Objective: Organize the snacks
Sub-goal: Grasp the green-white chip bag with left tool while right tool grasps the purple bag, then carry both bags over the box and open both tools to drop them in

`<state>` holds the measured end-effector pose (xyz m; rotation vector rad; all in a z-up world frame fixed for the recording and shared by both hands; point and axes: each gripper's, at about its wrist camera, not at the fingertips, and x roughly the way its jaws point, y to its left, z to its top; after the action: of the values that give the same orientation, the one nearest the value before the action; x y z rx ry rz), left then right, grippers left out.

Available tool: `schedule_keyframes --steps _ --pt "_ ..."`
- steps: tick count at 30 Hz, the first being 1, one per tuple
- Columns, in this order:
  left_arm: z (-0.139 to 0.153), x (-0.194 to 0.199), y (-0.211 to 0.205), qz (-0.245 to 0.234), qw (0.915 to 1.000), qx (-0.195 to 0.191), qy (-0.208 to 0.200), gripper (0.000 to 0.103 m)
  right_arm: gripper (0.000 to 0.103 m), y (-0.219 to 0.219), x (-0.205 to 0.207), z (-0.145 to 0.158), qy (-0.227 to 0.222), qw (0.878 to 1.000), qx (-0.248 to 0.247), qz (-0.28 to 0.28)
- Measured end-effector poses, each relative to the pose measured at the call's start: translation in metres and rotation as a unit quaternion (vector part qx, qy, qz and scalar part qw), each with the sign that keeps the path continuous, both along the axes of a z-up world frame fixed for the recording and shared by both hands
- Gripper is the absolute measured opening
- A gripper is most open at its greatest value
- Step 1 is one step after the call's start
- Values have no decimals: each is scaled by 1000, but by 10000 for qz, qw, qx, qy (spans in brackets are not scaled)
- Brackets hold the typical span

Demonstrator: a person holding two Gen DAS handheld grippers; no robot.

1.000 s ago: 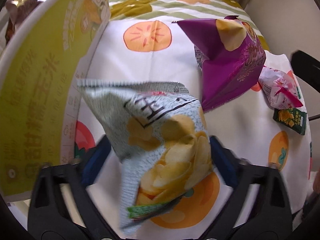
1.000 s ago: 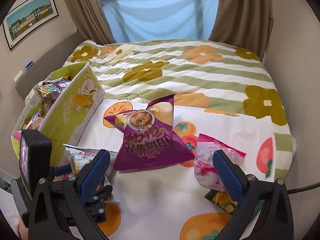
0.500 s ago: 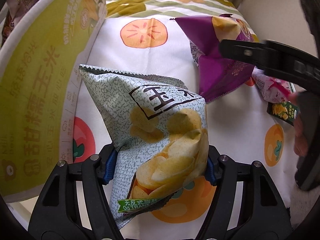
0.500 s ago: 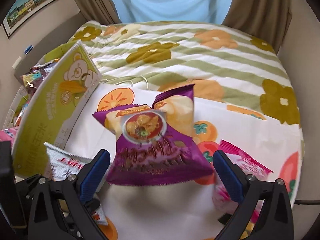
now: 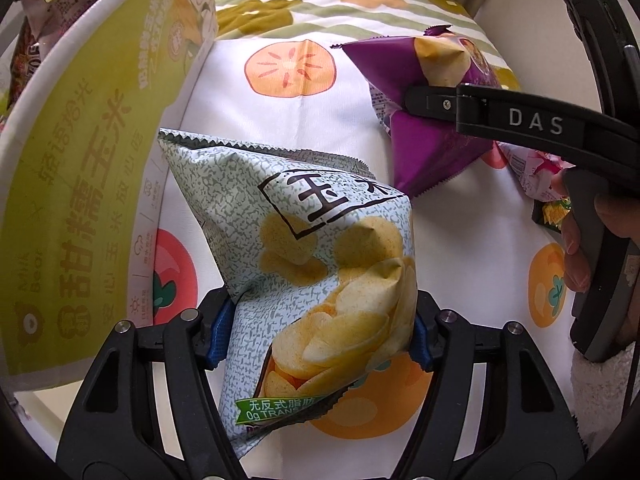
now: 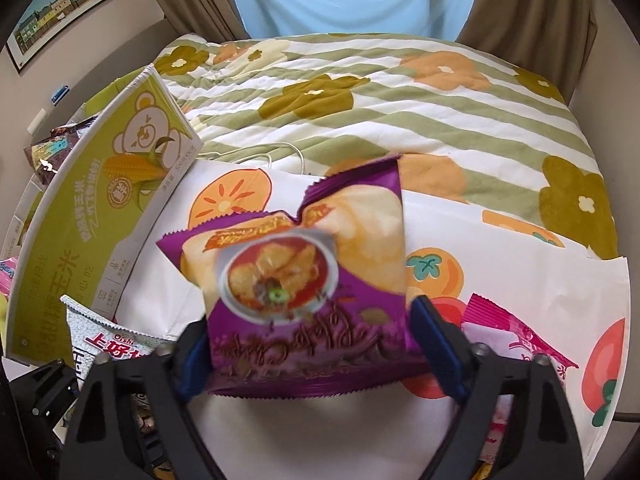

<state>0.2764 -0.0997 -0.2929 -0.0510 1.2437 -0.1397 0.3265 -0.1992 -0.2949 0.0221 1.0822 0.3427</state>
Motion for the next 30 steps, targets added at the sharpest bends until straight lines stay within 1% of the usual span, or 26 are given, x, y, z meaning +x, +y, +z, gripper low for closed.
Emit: schedule_keyframes --steps 2,3,9,13,17,18,19,21,25,30 --pt "4 -2 -1 4 10000 4 -39 64 72 -1 -3 3 -62 10000 24 -8" --pt "6 -3 -2 4 10000 16 -66 64 70 -1 -4 5 -86 10000 31 -18" --pt "28 -12 -5 1 9996 75 -270 64 68 -9 -21 37 -352 9992 172 -126" --pt "57 -18 -7 -52 9984 32 -553 65 68 -16 -34 68 -443 9984 282 -222" --pt "101 -27 -1 -48 9957 -58 -920 64 68 -17 -49 103 -592 9972 375 -257" --pt "108 -27 4 -41 9952 -93 -976 64 68 -16 -52 111 -615 9970 404 -233" --pt "122 -29 10 -25 9939 -133 -1094 64 68 -14 -55 120 -630 9970 421 -172" --pt "142 -31 20 -7 9918 -64 -1273 65 68 -5 -63 137 -721 9967 378 -66" --pt "177 -29 53 92 9877 -82 -1556 65 68 17 -74 162 -874 9954 391 37" --pt "202 -20 101 109 9853 -12 -1704 65 68 57 -78 185 -1038 9935 453 75"
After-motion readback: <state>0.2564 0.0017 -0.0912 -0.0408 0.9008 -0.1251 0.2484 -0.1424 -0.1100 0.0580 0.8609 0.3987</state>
